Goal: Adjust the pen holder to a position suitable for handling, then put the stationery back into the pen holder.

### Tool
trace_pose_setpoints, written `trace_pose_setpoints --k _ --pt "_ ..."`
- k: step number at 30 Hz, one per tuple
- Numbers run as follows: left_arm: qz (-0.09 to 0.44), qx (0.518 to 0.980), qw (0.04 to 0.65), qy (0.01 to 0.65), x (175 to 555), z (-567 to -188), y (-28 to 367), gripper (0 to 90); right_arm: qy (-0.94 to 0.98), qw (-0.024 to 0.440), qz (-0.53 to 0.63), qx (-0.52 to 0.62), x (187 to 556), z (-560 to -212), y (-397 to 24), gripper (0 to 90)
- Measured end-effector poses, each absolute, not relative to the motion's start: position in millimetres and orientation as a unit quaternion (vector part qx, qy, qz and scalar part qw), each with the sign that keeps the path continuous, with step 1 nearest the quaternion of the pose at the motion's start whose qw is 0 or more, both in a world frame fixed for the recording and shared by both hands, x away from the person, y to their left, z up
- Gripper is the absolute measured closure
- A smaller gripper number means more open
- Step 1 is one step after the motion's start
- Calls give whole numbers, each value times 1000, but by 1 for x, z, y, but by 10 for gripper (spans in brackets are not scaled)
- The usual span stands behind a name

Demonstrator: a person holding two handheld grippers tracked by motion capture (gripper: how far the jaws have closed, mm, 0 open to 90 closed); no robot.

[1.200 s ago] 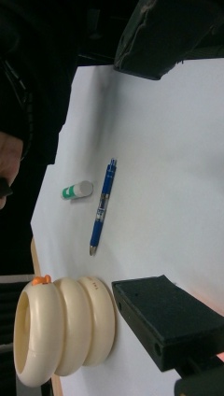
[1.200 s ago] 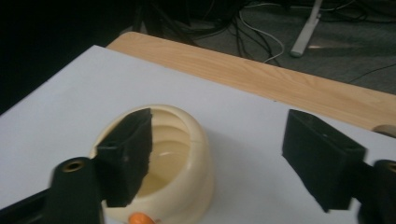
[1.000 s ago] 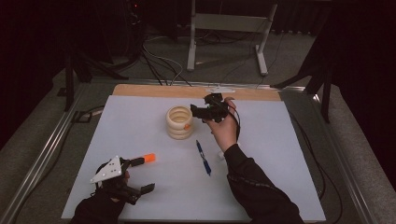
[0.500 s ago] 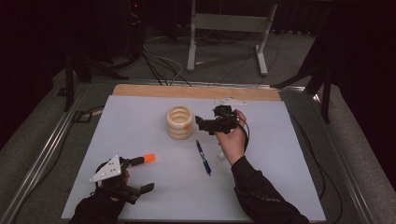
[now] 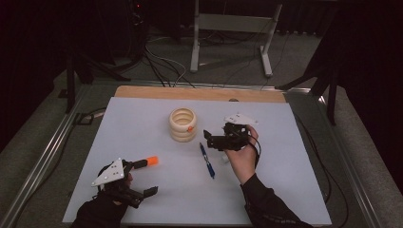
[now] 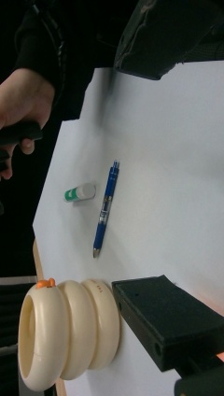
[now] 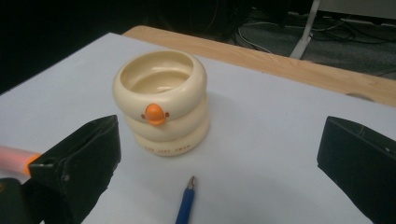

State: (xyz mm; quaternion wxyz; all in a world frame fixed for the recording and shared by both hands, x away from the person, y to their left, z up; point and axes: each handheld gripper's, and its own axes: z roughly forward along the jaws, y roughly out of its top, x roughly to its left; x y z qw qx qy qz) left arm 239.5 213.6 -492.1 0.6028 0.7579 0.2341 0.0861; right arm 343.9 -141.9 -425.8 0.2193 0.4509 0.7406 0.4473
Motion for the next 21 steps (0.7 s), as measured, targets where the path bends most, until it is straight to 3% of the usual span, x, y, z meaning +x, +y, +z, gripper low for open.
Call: trace_pose_setpoints --k 8,10,21 --pt "84 759 602 232 240 -491 210 1 744 189 459 447 327 -449 -151 8" --pt "86 760 601 231 240 -491 210 1 743 201 454 449 322 -452 -152 38" --pt "85 758 603 231 240 -491 212 1 742 180 459 455 306 -466 -148 0"
